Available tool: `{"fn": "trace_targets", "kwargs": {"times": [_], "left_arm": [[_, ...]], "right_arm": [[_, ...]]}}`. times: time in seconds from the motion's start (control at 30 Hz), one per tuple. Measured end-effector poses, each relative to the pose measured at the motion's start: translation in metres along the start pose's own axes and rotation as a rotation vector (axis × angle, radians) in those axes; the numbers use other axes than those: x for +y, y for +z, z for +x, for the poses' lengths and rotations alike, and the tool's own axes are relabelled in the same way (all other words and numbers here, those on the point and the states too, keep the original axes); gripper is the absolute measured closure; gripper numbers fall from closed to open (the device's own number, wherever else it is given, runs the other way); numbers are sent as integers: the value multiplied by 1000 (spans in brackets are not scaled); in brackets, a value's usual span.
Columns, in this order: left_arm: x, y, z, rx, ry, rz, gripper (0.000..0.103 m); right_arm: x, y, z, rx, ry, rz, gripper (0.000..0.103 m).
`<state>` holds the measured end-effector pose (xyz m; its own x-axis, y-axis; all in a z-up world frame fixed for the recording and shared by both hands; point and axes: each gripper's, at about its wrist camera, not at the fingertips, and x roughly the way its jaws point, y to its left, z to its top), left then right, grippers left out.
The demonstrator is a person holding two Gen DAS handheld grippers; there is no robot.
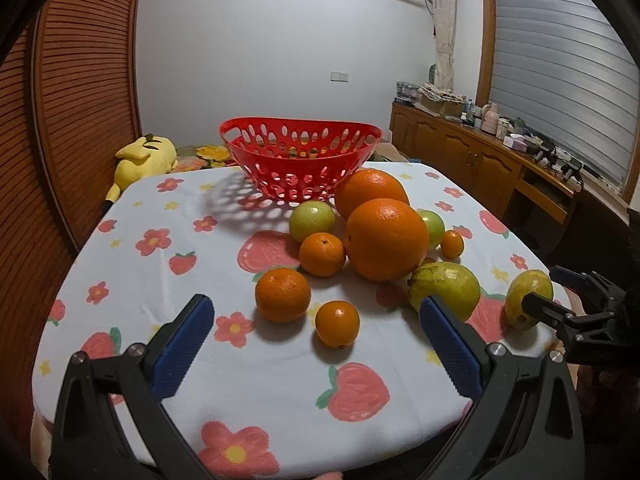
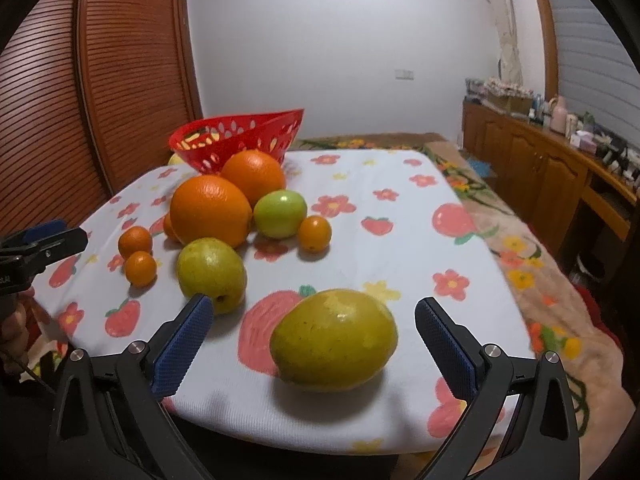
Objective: Organize fruits
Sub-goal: 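Grasp the large yellow-green pomelo with the right tool while the left tool approaches a mandarin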
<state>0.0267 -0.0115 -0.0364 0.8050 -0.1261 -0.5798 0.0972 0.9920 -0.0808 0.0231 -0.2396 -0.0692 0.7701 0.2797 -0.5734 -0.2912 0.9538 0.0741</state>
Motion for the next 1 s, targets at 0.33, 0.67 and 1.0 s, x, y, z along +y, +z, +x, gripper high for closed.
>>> {"fn": "trace_targets", "kwargs": {"times": [0.33, 0.67, 1.0], "left_arm": [[1, -2, 35, 125, -108, -10, 25], [-3, -9, 62, 217, -147, -4, 55], [1, -10, 79, 261, -154, -5, 65]], "right_arm": [[0, -8, 19, 88, 16, -21, 3], [-6, -13, 26, 124, -15, -46, 16], [-15, -11, 27, 122, -1, -42, 29]]}}
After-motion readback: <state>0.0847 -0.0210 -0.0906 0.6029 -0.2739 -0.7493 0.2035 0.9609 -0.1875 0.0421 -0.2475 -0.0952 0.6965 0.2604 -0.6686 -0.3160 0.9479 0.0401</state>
